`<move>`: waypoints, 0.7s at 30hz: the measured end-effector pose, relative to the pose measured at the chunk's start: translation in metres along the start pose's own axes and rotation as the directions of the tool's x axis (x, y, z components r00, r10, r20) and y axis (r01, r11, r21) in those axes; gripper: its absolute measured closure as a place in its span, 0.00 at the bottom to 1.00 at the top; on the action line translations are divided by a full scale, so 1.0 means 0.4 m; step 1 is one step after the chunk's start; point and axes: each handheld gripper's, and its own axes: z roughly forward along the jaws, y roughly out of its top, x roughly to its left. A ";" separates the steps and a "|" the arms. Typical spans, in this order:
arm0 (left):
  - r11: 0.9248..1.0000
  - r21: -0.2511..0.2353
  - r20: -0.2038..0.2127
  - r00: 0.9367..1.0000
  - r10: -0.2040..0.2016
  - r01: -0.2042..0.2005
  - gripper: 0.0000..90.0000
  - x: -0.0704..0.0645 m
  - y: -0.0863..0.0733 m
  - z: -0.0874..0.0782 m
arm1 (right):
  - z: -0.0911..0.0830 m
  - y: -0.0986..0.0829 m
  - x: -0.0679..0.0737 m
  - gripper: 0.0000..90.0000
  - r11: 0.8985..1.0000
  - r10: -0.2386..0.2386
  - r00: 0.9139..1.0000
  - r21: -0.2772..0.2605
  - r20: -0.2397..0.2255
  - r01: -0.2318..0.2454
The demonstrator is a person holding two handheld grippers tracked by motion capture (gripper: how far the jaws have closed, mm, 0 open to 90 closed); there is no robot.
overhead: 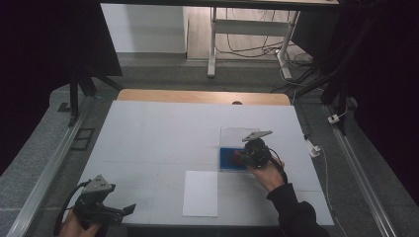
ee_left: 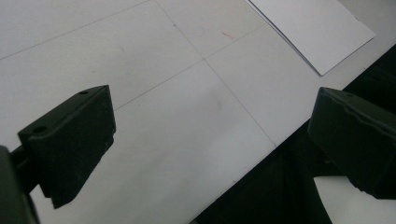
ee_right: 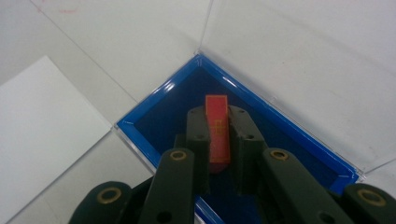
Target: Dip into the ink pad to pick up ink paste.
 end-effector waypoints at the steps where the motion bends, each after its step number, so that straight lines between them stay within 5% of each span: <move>1: 1.000 0.000 0.000 1.000 0.000 0.000 0.01 0.000 0.000 0.000 | 0.000 0.000 -0.002 0.88 1.000 0.012 1.000 0.004 -0.002 -0.012; 6: 1.000 0.003 0.000 1.000 0.000 0.000 0.01 -0.001 0.000 0.001 | 0.003 -0.001 -0.003 0.89 0.999 0.032 0.999 0.007 0.001 -0.032; 17: 1.000 0.007 0.000 1.000 -0.001 0.001 0.02 0.000 0.002 0.002 | 0.012 0.009 0.054 0.89 0.992 -0.120 0.987 0.045 0.108 0.116; 21: 1.000 0.006 0.000 1.000 -0.001 0.001 0.02 0.000 0.002 0.002 | 0.012 0.007 0.049 0.89 0.994 -0.101 0.990 0.037 0.100 0.098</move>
